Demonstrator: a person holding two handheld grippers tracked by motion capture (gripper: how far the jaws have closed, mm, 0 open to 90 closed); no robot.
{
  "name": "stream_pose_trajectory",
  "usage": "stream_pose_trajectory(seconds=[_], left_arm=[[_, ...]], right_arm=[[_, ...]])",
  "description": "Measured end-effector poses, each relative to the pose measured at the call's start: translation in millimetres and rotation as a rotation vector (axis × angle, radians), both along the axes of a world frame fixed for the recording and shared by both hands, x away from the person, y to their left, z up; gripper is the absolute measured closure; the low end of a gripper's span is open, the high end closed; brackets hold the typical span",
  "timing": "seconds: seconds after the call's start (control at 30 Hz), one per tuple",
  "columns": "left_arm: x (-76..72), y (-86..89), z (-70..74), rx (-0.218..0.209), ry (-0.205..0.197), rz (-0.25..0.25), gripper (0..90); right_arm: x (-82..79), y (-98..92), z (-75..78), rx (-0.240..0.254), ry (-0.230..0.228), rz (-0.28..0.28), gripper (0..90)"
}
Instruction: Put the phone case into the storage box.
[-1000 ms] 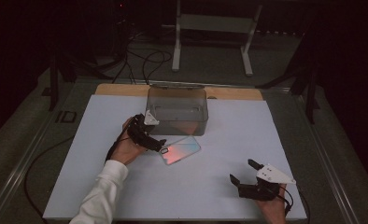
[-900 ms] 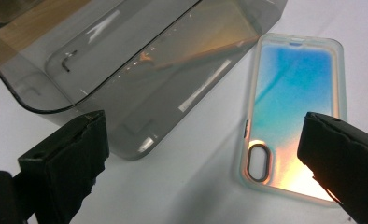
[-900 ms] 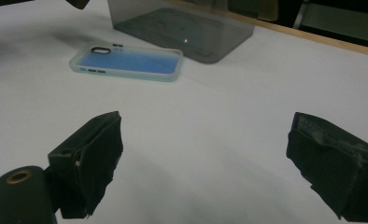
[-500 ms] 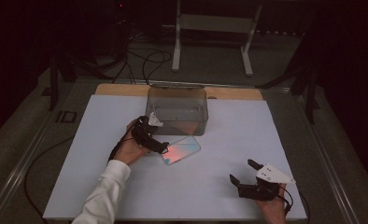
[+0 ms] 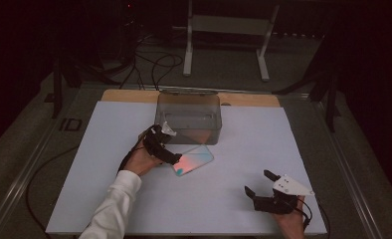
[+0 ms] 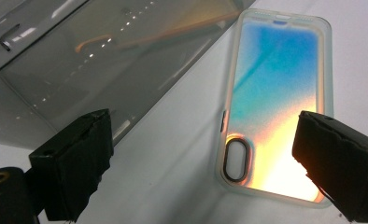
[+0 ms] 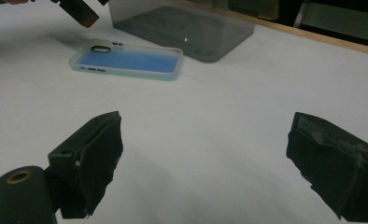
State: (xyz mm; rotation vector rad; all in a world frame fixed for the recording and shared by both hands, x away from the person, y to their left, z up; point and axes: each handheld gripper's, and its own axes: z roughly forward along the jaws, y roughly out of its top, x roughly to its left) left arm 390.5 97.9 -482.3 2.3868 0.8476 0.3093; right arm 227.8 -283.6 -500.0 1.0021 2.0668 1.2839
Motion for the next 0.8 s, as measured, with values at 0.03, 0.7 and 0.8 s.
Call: stream_pose_trajectory(seconds=[0.03,0.7,0.8], left_arm=[[0.3,-0.4,-0.4,0.0,0.002,-0.001,6.6],[6.0,-12.4,-7.3,-0.012,0.045,-0.012,17.1],[7.3,-15.8,-8.5,-0.012,0.057,-0.015,21.7]], right_arm=[[0.0,0.0,0.0,0.0,0.0,0.0,10.6],[0.3,0.3,-0.3,-0.002,0.001,0.001,10.6],[0.4,0.2,-0.2,-0.002,0.001,0.002,10.6]])
